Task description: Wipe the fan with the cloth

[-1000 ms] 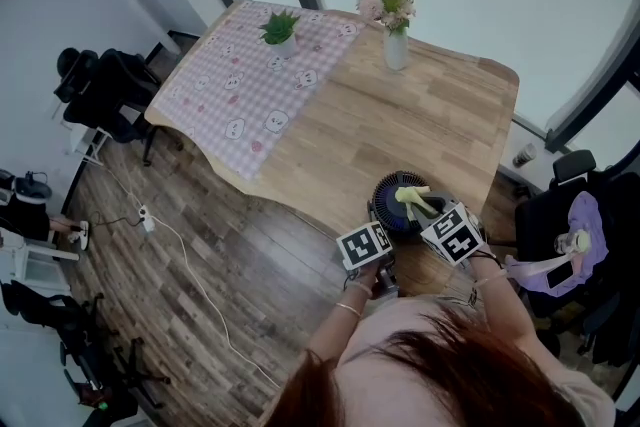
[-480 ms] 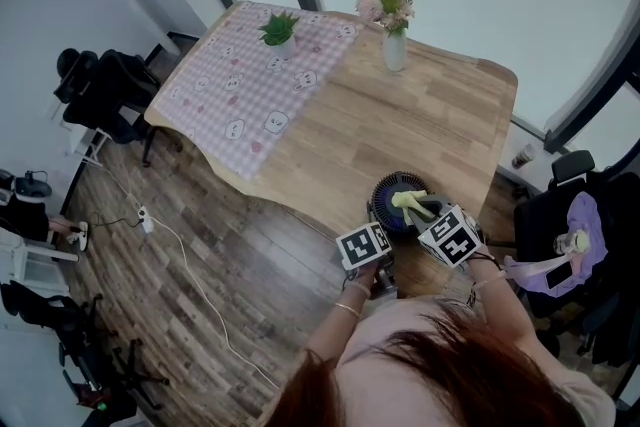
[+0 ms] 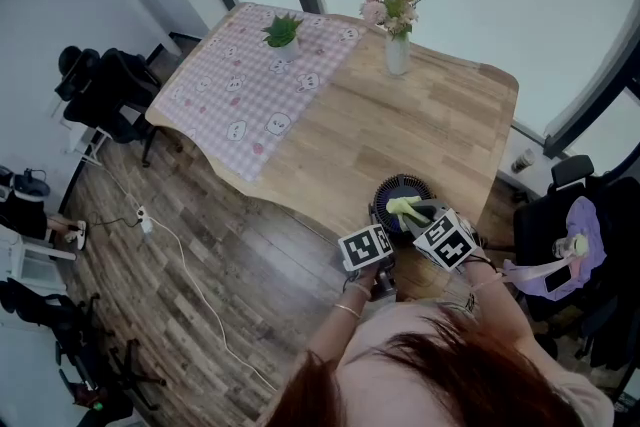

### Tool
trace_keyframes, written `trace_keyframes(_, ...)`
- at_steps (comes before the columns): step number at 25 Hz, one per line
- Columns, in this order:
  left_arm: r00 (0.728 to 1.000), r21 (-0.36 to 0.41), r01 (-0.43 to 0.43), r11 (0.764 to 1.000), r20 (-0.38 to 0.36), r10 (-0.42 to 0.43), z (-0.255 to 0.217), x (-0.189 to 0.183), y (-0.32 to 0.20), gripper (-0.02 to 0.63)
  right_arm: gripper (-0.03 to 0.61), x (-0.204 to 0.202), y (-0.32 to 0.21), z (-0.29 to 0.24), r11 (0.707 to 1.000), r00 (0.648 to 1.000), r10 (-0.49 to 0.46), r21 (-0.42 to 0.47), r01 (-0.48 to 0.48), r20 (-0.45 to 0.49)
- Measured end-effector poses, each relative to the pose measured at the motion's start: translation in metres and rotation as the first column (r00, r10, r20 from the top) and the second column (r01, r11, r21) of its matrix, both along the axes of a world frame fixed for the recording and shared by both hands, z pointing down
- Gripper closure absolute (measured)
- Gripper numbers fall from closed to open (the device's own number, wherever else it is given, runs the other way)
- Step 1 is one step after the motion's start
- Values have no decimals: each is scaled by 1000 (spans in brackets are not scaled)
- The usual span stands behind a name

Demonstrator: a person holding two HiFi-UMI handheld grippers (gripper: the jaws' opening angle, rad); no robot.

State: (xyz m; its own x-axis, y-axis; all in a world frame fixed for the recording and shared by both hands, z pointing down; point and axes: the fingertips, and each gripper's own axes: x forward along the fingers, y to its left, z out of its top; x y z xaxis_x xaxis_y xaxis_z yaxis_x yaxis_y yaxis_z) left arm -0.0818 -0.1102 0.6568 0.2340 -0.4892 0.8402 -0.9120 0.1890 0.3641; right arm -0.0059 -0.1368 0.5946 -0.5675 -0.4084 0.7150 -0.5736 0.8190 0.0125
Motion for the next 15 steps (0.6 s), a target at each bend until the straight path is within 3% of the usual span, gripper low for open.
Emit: trace_keyframes(15,1000,-20,-22,1000,-16,22,0,4,4,555,528,-17,1,1,1000,1000,-29,-12,29,2)
